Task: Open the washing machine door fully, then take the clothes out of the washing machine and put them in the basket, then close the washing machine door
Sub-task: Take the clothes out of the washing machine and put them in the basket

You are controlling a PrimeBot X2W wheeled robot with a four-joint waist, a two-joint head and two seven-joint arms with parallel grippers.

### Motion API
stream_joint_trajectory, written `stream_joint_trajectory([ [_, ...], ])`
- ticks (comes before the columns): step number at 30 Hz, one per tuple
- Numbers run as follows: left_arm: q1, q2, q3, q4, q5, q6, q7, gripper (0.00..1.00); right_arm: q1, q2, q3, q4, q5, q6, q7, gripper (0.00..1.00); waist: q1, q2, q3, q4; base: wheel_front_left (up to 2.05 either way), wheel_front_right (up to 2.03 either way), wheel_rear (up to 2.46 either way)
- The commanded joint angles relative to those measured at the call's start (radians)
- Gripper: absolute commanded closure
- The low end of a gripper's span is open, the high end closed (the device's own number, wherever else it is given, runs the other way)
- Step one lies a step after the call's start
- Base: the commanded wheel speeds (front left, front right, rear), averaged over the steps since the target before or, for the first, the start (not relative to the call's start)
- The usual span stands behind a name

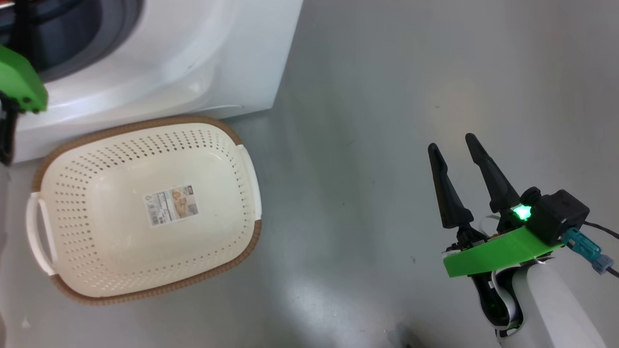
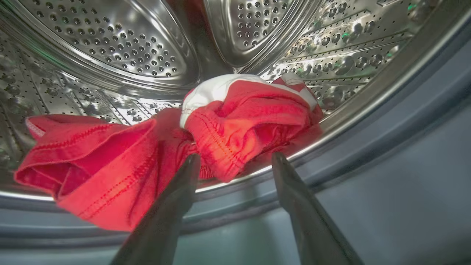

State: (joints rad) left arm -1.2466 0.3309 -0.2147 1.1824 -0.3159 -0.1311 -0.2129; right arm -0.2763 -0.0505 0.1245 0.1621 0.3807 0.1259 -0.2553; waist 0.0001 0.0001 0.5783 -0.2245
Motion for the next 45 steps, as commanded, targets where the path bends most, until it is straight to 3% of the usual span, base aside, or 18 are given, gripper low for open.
stream_joint_trajectory([
  [1,-0.038,0.062,0.008,-0.001,0.008,0.008,-0.006,0.00,-0.013,0.000,0.024,-0.027,0.021,0.005,-0.006,0.00,0.0000,-0.0001,0.027,-0.022,0.00,0.00,0.00],
  [15,-0.140,0.109,-0.021,0.079,0.017,0.013,0.003,0.00,-0.028,0.000,0.038,-0.034,0.051,0.005,-0.006,0.00,0.0000,-0.0001,0.069,-0.067,0.00,0.00,0.00],
  [16,-0.143,0.111,-0.022,0.081,0.016,0.013,0.002,0.56,-0.028,0.000,0.038,-0.034,0.052,0.005,-0.006,0.00,0.0000,-0.0001,0.069,-0.068,0.00,0.00,0.00],
  [17,-0.143,0.111,-0.022,0.081,0.016,0.013,0.002,0.56,-0.028,0.000,0.038,-0.034,0.052,0.005,-0.006,0.00,0.0000,-0.0001,0.069,-0.068,0.00,0.00,0.00],
  [18,-0.146,0.112,-0.022,0.083,0.015,0.013,-0.001,0.81,-0.028,0.000,0.038,-0.034,0.053,0.005,-0.006,0.00,0.0000,-0.0001,0.069,-0.070,0.00,0.00,0.00],
  [19,-0.149,0.114,-0.023,0.083,0.015,0.014,-0.005,1.00,-0.028,0.000,0.038,-0.034,0.053,0.005,-0.006,0.00,0.0000,-0.0001,0.070,-0.070,0.00,0.00,0.00],
  [33,-0.082,0.070,-0.007,0.043,-0.031,0.007,-0.048,1.00,-0.019,0.000,0.029,-0.018,0.031,0.005,-0.006,0.00,0.0000,-0.0001,0.011,-0.033,0.00,0.00,0.00],
  [45,0.264,-0.001,0.172,-0.347,-0.039,0.030,-0.049,1.00,0.027,0.000,0.005,0.011,-0.030,0.005,-0.006,0.00,0.0000,-0.0001,-0.132,0.042,0.00,0.00,0.00],
])
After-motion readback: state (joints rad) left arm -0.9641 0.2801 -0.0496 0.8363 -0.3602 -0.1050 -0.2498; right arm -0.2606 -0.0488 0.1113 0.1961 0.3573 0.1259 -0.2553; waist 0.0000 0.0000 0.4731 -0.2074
